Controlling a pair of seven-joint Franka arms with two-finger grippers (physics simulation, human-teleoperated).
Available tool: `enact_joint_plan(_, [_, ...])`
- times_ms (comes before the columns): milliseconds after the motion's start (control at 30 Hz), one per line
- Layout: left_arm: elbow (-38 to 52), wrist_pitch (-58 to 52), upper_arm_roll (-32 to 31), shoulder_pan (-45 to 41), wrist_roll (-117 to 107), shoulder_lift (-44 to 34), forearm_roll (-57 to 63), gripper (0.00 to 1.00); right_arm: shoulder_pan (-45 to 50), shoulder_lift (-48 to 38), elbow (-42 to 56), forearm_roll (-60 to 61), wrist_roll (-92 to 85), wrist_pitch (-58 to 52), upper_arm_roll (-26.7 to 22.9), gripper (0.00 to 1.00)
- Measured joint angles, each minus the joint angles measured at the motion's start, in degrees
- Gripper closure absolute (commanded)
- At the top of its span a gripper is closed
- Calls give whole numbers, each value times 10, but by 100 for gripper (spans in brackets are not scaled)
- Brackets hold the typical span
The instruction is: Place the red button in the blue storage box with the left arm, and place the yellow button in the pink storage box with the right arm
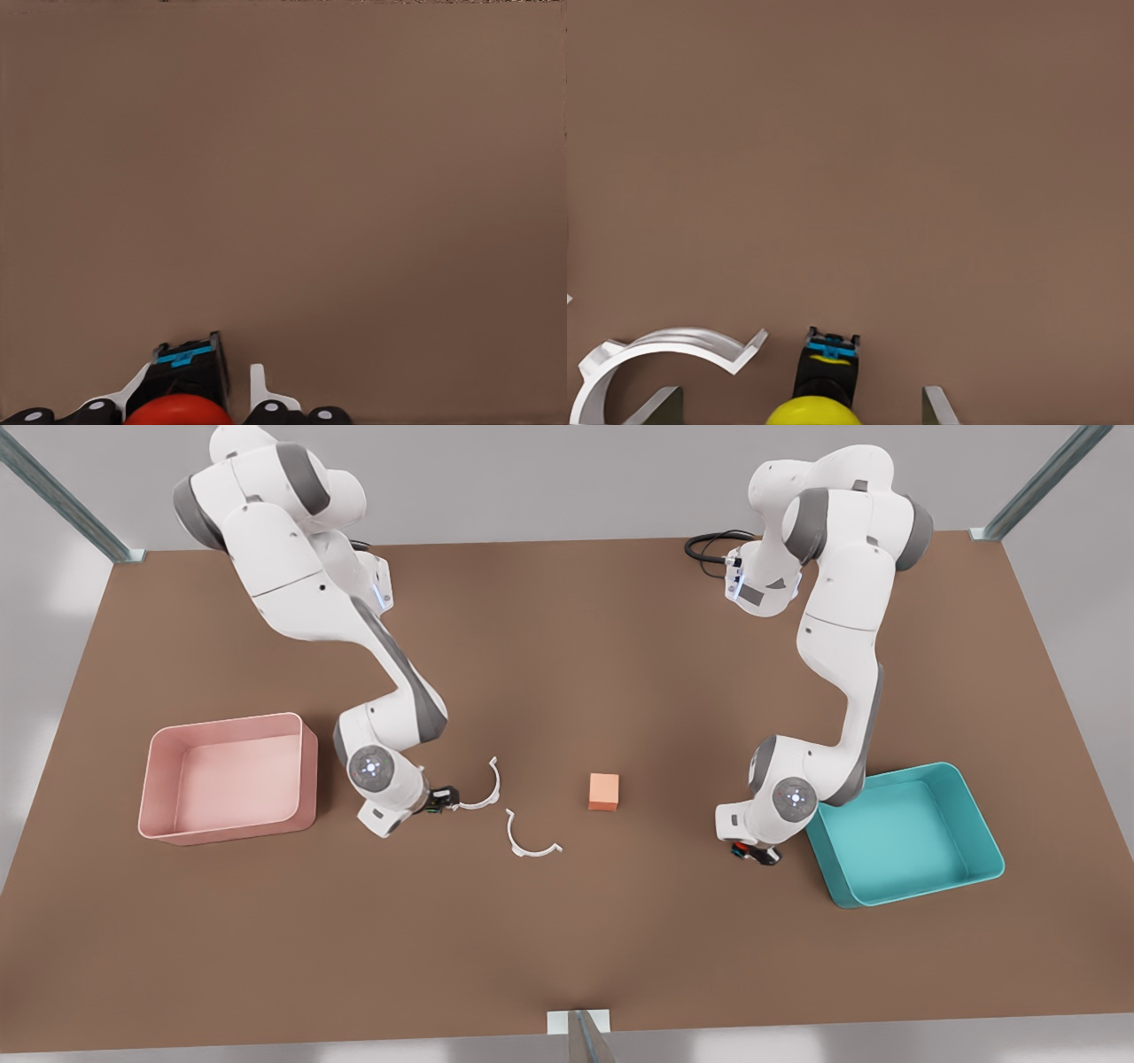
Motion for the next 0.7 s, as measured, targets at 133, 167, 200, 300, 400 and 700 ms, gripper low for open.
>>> enact_joint_plan(133, [3, 1, 0, 0, 13, -6, 1, 49, -1, -2, -24, 0, 8, 10, 4, 0])
enact_joint_plan(167, [4, 0, 0, -1, 16, -13, 1, 49, -1, -4, -29, 0, 9, 11, 6, 0])
enact_joint_plan(200, [4, -1, 0, -1, 19, -20, 1, 49, -1, -6, -36, 0, 11, 12, 7, 0])
enact_joint_plan(300, [6, -12, 0, 0, 26, -45, 1, 49, -2, -7, -44, 0, 15, 15, 8, 0])
enact_joint_plan(400, [19, -37, 3, 1, 31, -65, 1, 49, -1, -2, -44, 0, 19, 19, 9, 17])
enact_joint_plan(700, [54, -161, 47, 67, 68, -107, 0, 50, -2, 16, -44, -2, 25, 49, 9, 36])
